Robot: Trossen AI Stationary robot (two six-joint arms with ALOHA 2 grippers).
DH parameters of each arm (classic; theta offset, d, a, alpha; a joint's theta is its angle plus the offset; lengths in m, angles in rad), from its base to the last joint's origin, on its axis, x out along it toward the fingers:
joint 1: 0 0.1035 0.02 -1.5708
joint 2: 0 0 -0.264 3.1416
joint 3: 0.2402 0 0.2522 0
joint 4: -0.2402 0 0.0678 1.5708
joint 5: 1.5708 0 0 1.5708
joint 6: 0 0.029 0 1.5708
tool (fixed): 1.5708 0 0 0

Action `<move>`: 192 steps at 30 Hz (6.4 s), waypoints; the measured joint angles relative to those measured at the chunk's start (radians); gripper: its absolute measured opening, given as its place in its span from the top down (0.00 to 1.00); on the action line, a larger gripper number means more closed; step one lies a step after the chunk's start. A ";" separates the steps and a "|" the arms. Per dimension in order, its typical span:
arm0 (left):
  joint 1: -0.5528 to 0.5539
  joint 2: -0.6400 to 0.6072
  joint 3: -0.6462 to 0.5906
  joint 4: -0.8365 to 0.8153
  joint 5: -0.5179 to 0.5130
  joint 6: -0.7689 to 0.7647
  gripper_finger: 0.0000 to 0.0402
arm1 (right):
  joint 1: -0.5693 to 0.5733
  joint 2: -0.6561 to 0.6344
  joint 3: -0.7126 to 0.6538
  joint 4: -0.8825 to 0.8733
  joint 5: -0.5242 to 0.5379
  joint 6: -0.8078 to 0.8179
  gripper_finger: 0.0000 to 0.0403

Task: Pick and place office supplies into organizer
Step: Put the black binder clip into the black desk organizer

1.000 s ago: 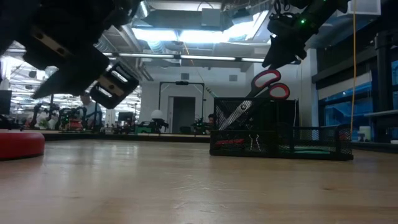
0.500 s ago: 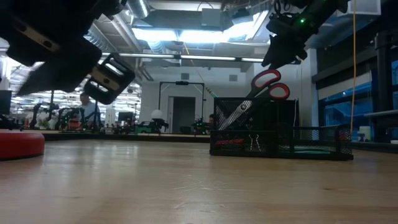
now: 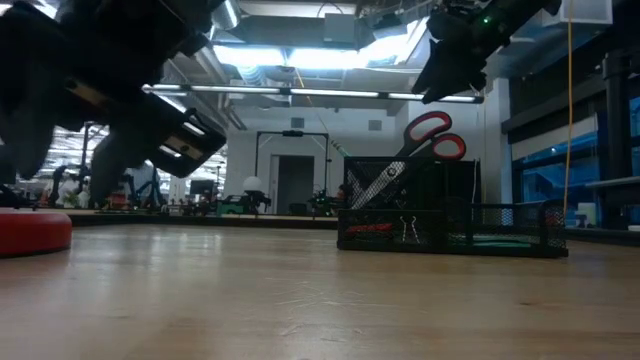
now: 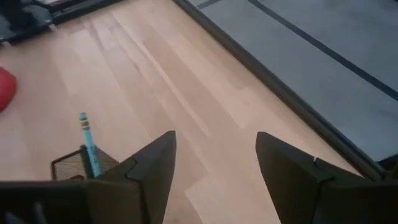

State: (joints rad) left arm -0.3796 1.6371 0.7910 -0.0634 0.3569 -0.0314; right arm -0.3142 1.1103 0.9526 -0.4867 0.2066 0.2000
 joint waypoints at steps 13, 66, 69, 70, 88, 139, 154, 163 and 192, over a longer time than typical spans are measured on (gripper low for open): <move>-0.026 0.000 0.000 0.053 -0.026 -0.042 0.68 | 0.057 0.000 0.000 0.006 -0.043 0.005 0.44; -0.213 0.213 0.000 0.531 0.027 0.070 0.47 | 0.056 0.000 0.001 -0.017 -0.042 0.087 0.44; -0.224 0.213 0.000 0.541 0.020 0.069 0.47 | 0.056 0.000 0.001 -0.019 -0.042 0.087 0.44; -0.227 0.213 0.000 0.540 0.013 0.069 0.47 | 0.056 0.000 0.001 -0.020 -0.042 0.087 0.44; -0.237 0.292 0.002 0.615 -0.009 0.070 0.47 | 0.056 0.000 0.001 -0.021 -0.042 0.085 0.44; -0.240 0.289 0.004 0.505 -0.036 0.000 0.57 | 0.057 0.000 0.001 -0.021 -0.041 0.084 0.44; -0.232 0.289 0.002 0.454 0.027 -0.023 0.58 | 0.057 0.000 0.000 -0.020 -0.042 0.085 0.44; -0.214 0.289 0.001 0.442 0.057 -0.097 0.60 | 0.057 0.000 0.000 -0.020 -0.041 0.086 0.44; -0.181 0.287 -0.001 0.389 0.088 -0.071 0.75 | 0.057 0.000 0.000 -0.020 -0.041 0.080 0.44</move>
State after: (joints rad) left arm -0.5602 1.9242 0.7902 0.3259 0.4448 -0.1020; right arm -0.2575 1.1107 0.9527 -0.5068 0.1652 0.2798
